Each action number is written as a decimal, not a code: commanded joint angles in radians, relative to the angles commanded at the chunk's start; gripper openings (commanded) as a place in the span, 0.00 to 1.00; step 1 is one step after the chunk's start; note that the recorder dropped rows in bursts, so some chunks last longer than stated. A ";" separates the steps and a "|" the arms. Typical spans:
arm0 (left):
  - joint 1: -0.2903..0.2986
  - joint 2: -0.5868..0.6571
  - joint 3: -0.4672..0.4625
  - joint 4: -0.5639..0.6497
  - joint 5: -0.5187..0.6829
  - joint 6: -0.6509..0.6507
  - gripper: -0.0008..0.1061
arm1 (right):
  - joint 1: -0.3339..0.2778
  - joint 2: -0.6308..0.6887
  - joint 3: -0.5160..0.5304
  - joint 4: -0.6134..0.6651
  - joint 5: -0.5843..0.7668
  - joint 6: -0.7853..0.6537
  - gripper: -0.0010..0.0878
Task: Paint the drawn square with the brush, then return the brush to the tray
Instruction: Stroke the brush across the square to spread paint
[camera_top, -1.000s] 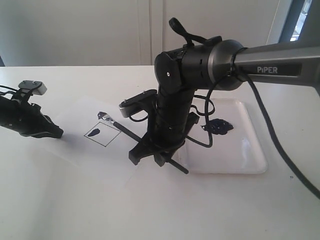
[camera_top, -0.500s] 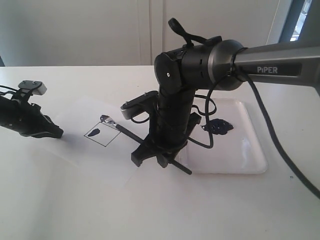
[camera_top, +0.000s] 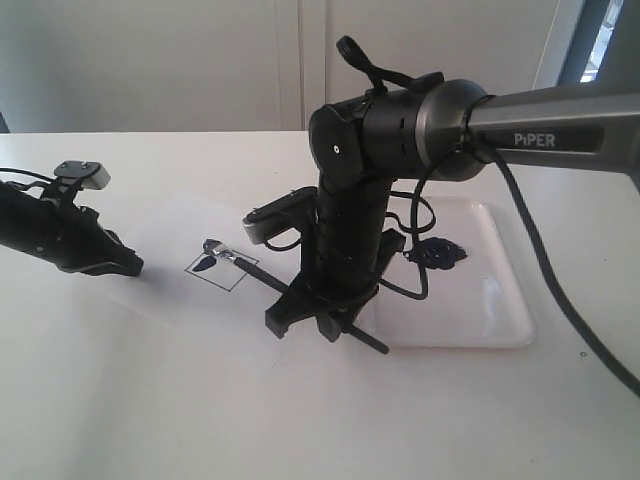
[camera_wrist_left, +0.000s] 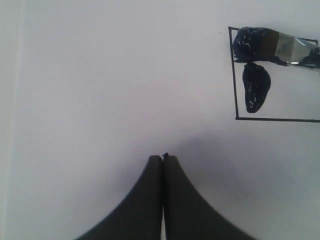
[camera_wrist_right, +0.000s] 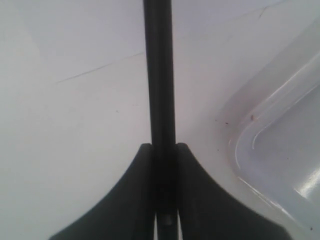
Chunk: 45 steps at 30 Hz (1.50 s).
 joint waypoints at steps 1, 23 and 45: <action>0.000 0.000 0.000 0.000 0.000 0.000 0.01 | 0.000 0.000 0.000 -0.005 0.000 0.006 0.01; 0.000 -0.002 0.000 0.000 -0.003 0.002 0.01 | 0.000 0.000 0.000 -0.051 0.024 0.012 0.01; 0.000 -0.002 0.000 0.000 0.006 0.006 0.01 | 0.009 0.000 0.000 -0.029 0.037 -0.073 0.01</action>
